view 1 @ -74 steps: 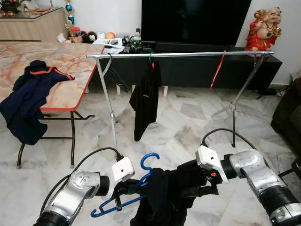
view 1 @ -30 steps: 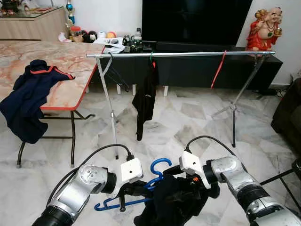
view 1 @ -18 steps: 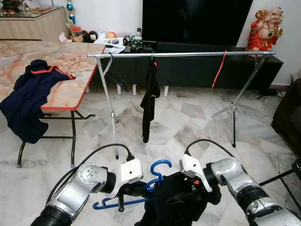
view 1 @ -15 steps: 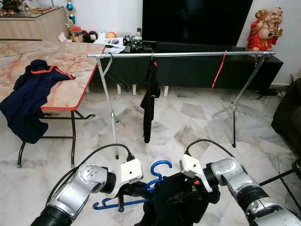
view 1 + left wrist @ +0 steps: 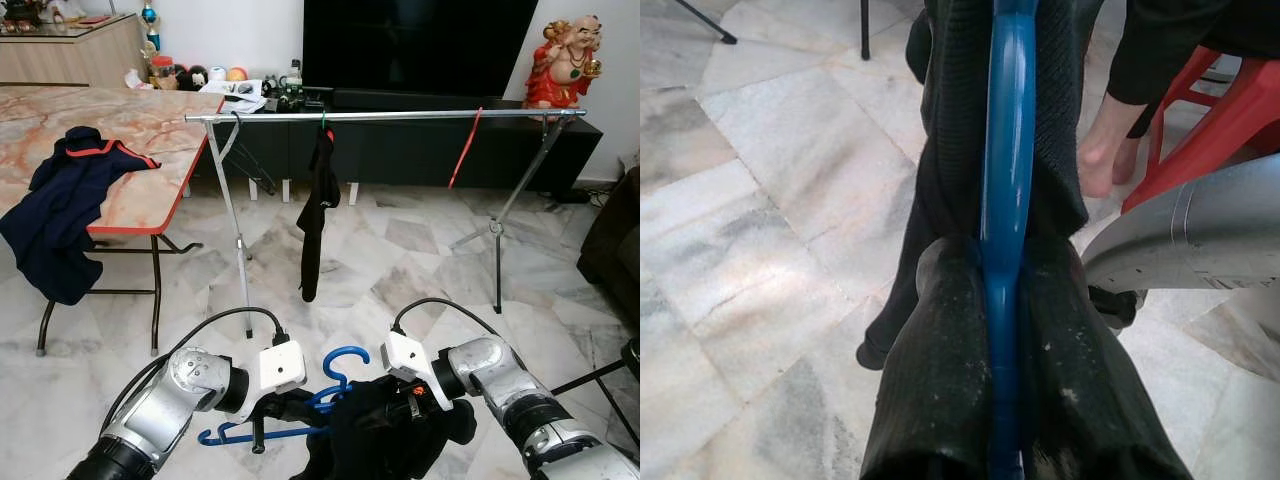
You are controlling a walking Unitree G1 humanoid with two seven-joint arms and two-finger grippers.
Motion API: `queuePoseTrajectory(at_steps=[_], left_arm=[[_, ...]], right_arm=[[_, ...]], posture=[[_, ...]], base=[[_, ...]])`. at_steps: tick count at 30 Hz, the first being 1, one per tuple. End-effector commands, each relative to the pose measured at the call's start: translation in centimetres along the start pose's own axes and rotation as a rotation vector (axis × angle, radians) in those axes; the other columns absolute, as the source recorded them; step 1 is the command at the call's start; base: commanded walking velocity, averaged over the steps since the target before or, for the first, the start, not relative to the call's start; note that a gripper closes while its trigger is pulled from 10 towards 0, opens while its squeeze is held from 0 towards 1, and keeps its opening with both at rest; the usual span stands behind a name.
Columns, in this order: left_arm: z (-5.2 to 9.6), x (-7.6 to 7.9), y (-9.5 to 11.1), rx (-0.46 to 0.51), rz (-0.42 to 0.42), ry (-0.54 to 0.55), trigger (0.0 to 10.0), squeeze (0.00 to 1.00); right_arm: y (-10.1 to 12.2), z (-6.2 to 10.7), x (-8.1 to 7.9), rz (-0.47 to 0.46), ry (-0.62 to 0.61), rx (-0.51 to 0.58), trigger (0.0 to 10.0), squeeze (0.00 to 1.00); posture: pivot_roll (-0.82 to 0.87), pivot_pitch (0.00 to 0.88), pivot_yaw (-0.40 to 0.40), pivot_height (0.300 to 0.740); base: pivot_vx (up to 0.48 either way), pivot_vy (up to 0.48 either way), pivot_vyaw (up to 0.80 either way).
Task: Hang hanger
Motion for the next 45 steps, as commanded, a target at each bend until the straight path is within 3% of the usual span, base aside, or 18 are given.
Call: queuePoseTrajectory(at_steps=[1, 20, 29, 30, 31, 32, 45], left_arm=[[0.7, -1.7, 2.3, 0.039, -0.069, 0.060, 10.0, 0.00], [0.6, -2.0, 2.7, 0.045, -0.080, 0.074, 10.0, 0.00], [0.8, -3.2, 2.6, 0.029, -0.098, 0.140, 10.0, 0.00], [0.9, -3.2, 2.5, 0.030, -0.090, 0.134, 10.0, 0.82], [0.9, -3.2, 2.5, 0.030, -0.090, 0.134, 10.0, 0.82], [1.0, -3.0, 2.3, 0.026, -0.078, 0.121, 10.0, 1.00], [2.0, -1.5, 0.3, -0.050, -0.055, 0.055, 10.0, 1.00]], right_arm=[[-0.8, -0.4, -0.5, -0.019, 0.035, -0.020, 0.0, 0.00], [-0.8, -1.1, -0.9, -0.028, 0.056, -0.011, 0.0, 0.00], [-1.2, -1.0, -1.0, -0.031, 0.056, -0.025, 0.0, 0.00], [-1.2, -1.0, -0.9, -0.030, 0.052, -0.026, 0.0, 0.00], [-1.2, -1.0, -0.9, -0.030, 0.052, -0.026, 0.0, 0.00], [-1.2, -1.0, -0.9, -0.030, 0.048, -0.027, 0.0, 0.00], [-3.6, -0.3, -0.7, -0.062, -0.008, -0.110, 0.0, 0.00]], posture=[[0.17, 0.000, -0.057, 0.740], [0.17, 0.000, -0.057, 0.740], [0.17, 0.000, -0.058, 0.740], [0.17, 0.000, -0.058, 0.740], [0.17, 0.000, -0.058, 0.740], [0.17, 0.000, -0.060, 0.740], [0.17, 0.000, -0.063, 0.740]], base=[[0.000, 0.000, 0.00], [0.000, 0.000, 0.00], [0.000, 0.000, 0.00], [0.000, 0.000, 0.00], [0.000, 0.000, 0.00], [0.000, 0.000, 0.00], [0.000, 0.000, 0.00]])
Point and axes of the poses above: a point about 5 cm out from each wrist's last joint towards the gripper, its own z axis pointing back from the gripper into the wrist, its own y axis along the axis of the wrist's last joint, x = y × z, the point moved 5 cm from there along -z, pointing out of the wrist towards the gripper, and after that the axes turned 7 degrees about -z, right-handed, at the moved point
